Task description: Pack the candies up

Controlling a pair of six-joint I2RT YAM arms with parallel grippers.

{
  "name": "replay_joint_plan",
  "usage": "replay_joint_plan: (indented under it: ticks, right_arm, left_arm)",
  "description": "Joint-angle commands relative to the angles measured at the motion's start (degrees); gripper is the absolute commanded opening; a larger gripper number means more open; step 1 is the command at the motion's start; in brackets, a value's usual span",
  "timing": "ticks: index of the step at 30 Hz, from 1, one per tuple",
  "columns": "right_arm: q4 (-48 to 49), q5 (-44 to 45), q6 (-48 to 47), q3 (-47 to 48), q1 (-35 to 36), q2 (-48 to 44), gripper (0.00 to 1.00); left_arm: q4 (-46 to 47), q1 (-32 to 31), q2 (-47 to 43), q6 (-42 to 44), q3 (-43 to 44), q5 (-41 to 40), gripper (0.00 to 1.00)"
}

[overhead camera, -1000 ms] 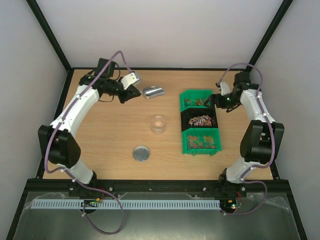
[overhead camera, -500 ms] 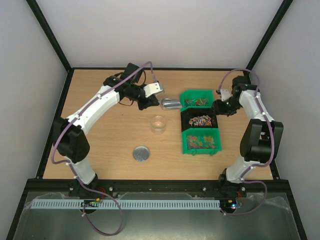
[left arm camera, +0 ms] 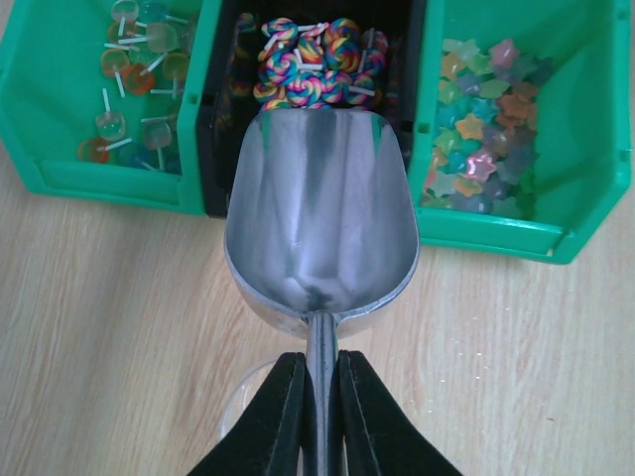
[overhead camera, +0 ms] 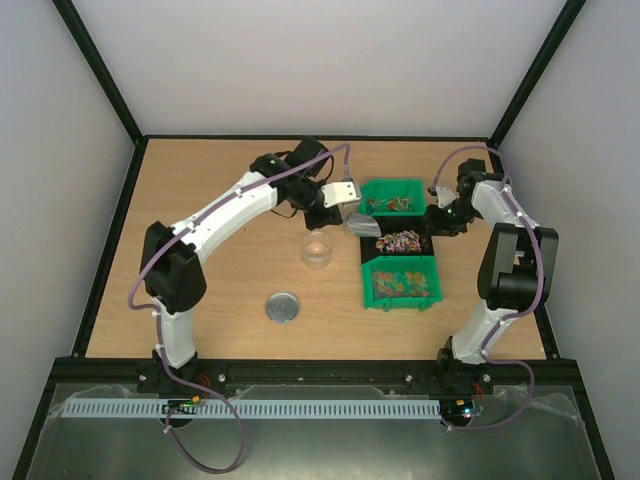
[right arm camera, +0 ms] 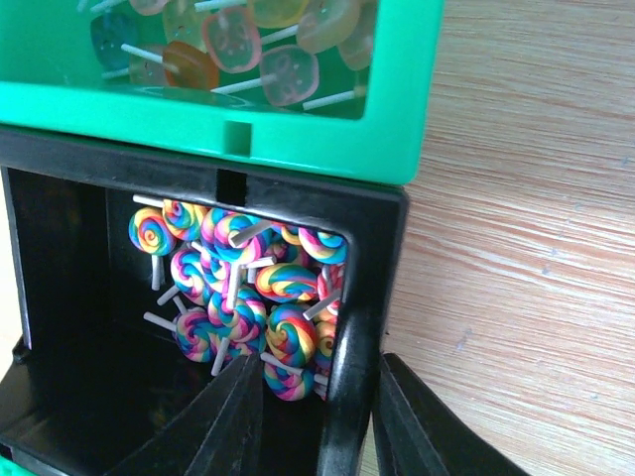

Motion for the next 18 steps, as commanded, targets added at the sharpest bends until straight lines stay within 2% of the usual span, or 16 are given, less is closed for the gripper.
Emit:
replay_joint_plan:
  ticks: [1,8,12,18]
  right_arm:
    - [-0.58,-3.68,1.75,-1.04,1.95,0.84,0.31]
    - [-0.16,-5.23,5.64,-0.36,2.83,0.94,0.25]
    - [0.03,-6.28,7.76,-1.20,3.20,0.18,0.23]
    - [-0.49,-6.37,8.94,-2.17,3.30,-1.91,0.24]
  left_arm:
    - [-4.85,-2.41,3.60,-0.48,5.66,-6.72,0.02]
    - [-8.84,-6.96,8.81,1.10,12.18,-18.38,0.02]
    - [-13.20,-8.18,12.40,1.30,18.37,-21.08,0.02]
    - [-17.00,-11.24,14.37,3.33,20.87,-27.75,0.02]
